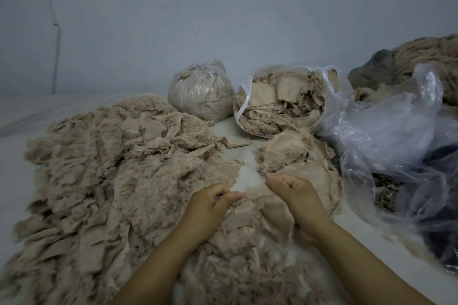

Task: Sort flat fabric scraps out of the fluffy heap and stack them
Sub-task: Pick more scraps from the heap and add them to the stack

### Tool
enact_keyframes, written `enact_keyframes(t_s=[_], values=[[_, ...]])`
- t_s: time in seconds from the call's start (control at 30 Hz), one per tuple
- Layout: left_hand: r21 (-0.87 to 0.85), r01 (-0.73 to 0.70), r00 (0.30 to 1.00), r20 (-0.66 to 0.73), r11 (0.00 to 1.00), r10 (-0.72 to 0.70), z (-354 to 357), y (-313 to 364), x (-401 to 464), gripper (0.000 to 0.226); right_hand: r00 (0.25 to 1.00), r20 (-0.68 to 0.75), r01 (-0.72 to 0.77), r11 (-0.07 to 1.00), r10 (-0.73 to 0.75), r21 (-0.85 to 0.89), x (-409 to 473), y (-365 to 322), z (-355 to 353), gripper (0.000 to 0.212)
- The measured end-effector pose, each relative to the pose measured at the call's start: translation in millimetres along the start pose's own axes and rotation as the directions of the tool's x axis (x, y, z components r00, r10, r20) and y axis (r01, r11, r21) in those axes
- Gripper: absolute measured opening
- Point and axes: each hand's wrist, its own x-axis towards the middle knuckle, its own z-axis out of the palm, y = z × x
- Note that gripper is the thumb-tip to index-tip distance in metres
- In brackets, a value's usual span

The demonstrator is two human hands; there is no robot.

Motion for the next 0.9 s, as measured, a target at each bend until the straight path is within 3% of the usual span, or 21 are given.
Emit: enact_keyframes(t_s=[0.1,0.2,0.27,0.33,0.43,0.5,0.57,0.6,0.73,0.83,0.9], values=[[0.043,-0.074,0.996,0.055,0.996,0.072,-2.3,-1.3,-0.2,0.032,0.998,-0.049,-0.031,0.998,0.034,0.06,1.8,-4.0,-8.3,0.043],[0.211,-0.144,0.988,0.091,0.967,0.128,-7.0,-7.6,1.2,0.034,0.99,-0.133,-0.011,0.985,0.034,0.172,5.9,-8.6,-19.7,0.041],[0.252,-0.149,0.989,0.045,0.956,0.143,-9.1,-7.9,0.2,0.032,0.985,-0.17,0.023,0.984,0.008,0.178,8.2,-10.9,-25.3,0.037],[0.27,-0.152,0.984,-0.049,0.951,0.171,-7.8,-2.5,-3.0,0.042,0.994,-0.098,-0.023,0.977,0.044,0.21,6.7,-10.7,-23.2,0.039],[0.469,-0.238,0.928,-0.148,0.85,0.341,-2.5,9.7,-6.8,0.057,0.984,0.144,-0.147,0.924,0.101,0.354,1.3,-5.2,-9.5,0.04],[0.354,-0.189,0.967,-0.097,0.916,0.237,2.6,19.1,-11.0,0.064,0.972,0.217,-0.171,0.913,0.094,0.369,-1.5,-1.3,-2.5,0.028],[0.035,0.004,1.0,0.025,0.999,-0.005,10.3,24.1,-12.0,0.062,0.96,0.269,-0.182,0.909,0.082,0.374,-3.5,2.0,1.9,0.018],[-0.111,0.069,0.997,0.043,0.991,-0.064,12.9,22.6,-10.7,0.059,0.953,0.293,-0.186,0.912,0.077,0.366,-4.4,2.8,3.2,0.016],[-0.304,0.067,0.99,-0.097,0.95,-0.101,7.8,18.6,-5.4,0.031,0.942,0.317,-0.189,0.952,0.107,0.242,-4.6,4.5,2.1,0.034],[-0.429,0.103,0.989,-0.051,0.898,-0.138,7.6,20.2,-4.9,0.024,0.956,0.261,-0.173,0.974,0.131,0.146,-7.0,6.8,5.7,0.032],[-0.41,0.116,0.993,0.025,0.905,-0.116,8.8,20.2,-7.8,0.035,0.971,0.206,-0.145,0.985,0.122,0.099,-7.6,10.0,9.2,0.028]])
